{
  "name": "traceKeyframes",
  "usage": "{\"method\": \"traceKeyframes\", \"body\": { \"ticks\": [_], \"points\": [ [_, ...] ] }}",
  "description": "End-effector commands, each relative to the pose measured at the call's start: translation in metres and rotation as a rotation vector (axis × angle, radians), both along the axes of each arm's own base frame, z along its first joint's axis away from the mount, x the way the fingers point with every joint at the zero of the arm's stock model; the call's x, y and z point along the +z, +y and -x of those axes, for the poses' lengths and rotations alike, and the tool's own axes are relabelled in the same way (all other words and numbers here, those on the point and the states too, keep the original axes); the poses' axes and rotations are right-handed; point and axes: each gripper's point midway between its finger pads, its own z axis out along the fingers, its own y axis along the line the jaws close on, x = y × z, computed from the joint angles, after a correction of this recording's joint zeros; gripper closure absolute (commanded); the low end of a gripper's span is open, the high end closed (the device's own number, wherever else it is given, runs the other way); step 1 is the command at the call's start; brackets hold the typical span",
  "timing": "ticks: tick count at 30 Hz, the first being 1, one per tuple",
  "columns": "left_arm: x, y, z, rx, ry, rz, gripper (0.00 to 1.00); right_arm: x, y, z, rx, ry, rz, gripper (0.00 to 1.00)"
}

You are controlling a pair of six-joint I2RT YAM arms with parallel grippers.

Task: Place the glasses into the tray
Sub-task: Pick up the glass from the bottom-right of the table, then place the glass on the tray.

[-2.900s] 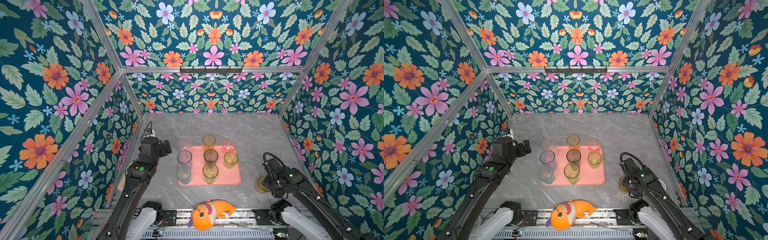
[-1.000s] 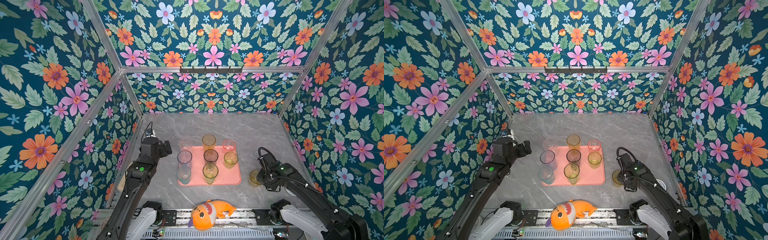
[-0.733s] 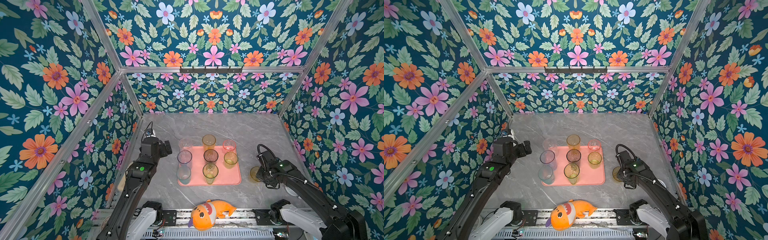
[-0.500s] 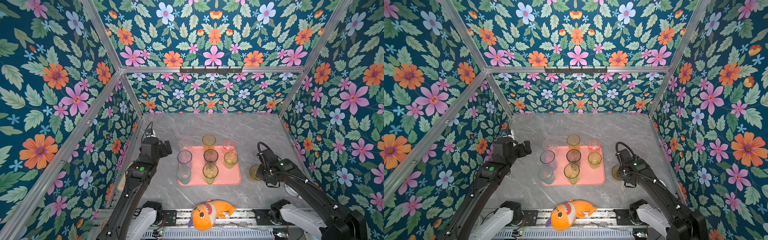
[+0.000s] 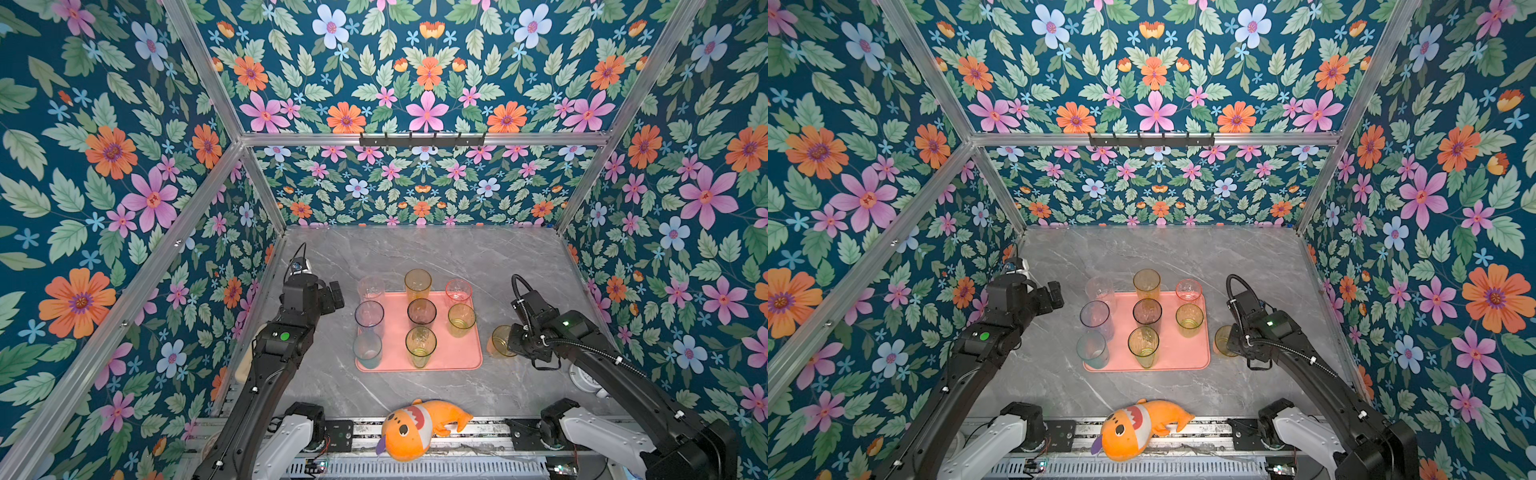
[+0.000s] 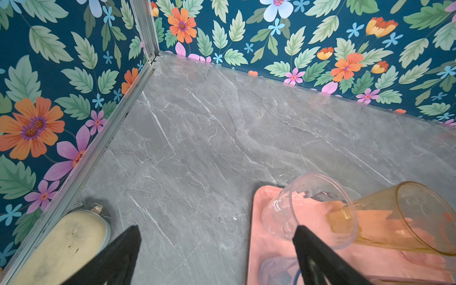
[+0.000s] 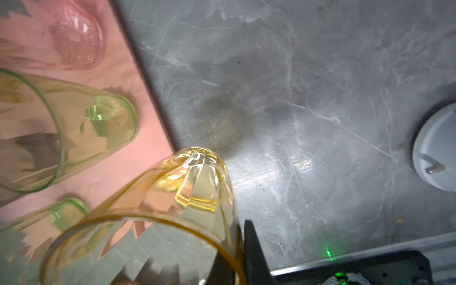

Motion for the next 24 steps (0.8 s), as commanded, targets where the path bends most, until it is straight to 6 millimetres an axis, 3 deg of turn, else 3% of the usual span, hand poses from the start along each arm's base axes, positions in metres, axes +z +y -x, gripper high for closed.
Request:
{"method": "traceKeyframes", "body": {
  "ticks": [1, 12, 24],
  "points": [
    [0.004, 0.002, -0.002, 0.009, -0.017, -0.010, 0.01, 0.005, 0.007, -0.002, 0.091, -0.008, 0.051, 1.00],
    [0.001, 0.001, -0.003, 0.006, -0.007, -0.011, 0.01, 0.007, 0.045, -0.015, 0.193, -0.013, 0.040, 1.00],
    [0.005, 0.003, -0.003, 0.012, -0.024, -0.012, 0.01, 0.002, 0.065, -0.021, 0.254, -0.011, 0.081, 1.00]
  ]
}}
